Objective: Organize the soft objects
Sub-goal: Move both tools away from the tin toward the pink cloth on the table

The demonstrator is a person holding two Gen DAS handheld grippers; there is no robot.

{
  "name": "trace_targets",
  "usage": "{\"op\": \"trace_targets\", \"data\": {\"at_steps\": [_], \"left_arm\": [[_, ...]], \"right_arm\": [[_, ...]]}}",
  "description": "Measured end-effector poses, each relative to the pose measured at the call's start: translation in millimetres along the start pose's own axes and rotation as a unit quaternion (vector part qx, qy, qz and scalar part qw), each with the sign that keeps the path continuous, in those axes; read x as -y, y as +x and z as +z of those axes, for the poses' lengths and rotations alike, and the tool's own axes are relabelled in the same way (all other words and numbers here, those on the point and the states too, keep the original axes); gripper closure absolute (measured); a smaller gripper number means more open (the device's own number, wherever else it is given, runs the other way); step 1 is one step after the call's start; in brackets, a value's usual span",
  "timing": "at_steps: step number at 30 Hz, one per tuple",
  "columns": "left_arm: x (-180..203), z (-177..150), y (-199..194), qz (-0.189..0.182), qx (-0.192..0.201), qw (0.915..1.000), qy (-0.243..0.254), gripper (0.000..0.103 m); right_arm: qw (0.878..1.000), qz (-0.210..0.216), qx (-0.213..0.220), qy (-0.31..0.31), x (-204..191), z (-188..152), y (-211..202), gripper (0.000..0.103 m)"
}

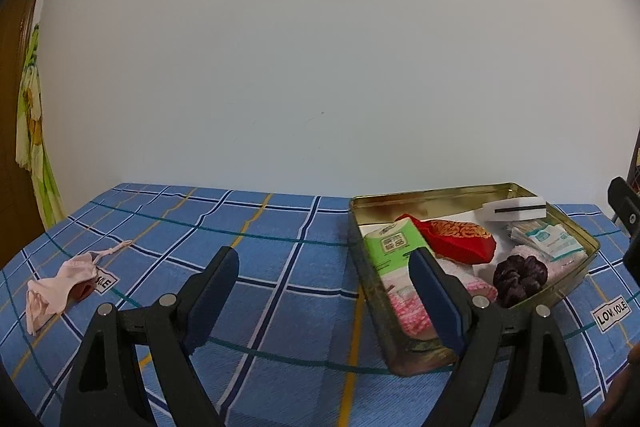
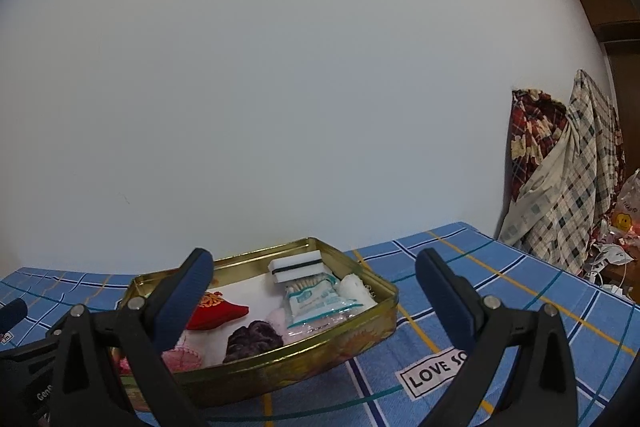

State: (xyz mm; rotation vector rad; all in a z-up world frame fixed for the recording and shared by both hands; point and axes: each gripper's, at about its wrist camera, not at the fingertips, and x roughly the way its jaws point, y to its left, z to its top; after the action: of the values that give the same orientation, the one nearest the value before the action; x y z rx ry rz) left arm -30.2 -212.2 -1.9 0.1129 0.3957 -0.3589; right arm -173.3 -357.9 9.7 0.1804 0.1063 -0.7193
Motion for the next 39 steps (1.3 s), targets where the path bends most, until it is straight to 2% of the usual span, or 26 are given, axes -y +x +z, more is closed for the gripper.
{"op": "trace_targets", "data": {"at_steps": [9, 12, 17, 27, 39], "left_arm": [[-18, -4, -6, 0.000, -0.002, 1.0000, 0.005, 0.014], [-26, -4, -7, 0.005, -0.004, 1.0000, 0.005, 0.015], [-44, -6, -8, 0.017, -0.006, 0.9998, 0.009, 0.014], [-90, -7, -10, 0.046, -0.011, 0.9989, 0.004, 0.014], [-161, -12, -12, 0.097, -0.029, 0.9948, -0.015, 0.014]], "right_arm": [[0.999, 0.019, -0.030, 0.014, -6, -4, -1, 0.000], [0.999, 0.024, -0.037, 0.002, -15, -7, -1, 0.000], [0.999, 0.035, -0.033, -0.022, -37, -10, -8, 0.000], [0.995, 0.074, -0.056, -0.026, -88, -21, -16, 0.000], [0.986, 0.142, -0.075, -0.041, -165, -35, -26, 0.000]]}}
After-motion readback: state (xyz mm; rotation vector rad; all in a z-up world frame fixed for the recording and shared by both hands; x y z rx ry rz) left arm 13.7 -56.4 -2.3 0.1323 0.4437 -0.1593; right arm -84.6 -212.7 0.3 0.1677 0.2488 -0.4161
